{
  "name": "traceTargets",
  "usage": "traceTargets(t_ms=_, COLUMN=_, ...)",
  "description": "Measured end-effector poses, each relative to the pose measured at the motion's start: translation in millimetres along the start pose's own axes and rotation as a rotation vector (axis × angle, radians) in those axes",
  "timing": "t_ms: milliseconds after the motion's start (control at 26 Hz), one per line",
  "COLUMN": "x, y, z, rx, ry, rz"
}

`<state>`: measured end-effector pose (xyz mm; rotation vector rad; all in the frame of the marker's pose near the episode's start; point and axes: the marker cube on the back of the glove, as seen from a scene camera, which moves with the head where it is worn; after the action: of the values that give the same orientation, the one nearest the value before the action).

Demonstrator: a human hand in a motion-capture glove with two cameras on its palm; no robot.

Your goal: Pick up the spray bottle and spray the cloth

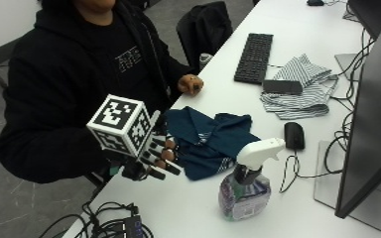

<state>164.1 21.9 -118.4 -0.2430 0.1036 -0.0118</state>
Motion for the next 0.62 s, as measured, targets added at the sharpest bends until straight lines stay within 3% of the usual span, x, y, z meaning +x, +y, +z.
traceTargets(t_ms=269, x=32, y=-80, z=-20, rx=0.076, ry=0.007, rz=0.090)
traceTargets(t_ms=616, x=50, y=-162, z=-53, rx=0.037, ry=-0.125, rz=0.075)
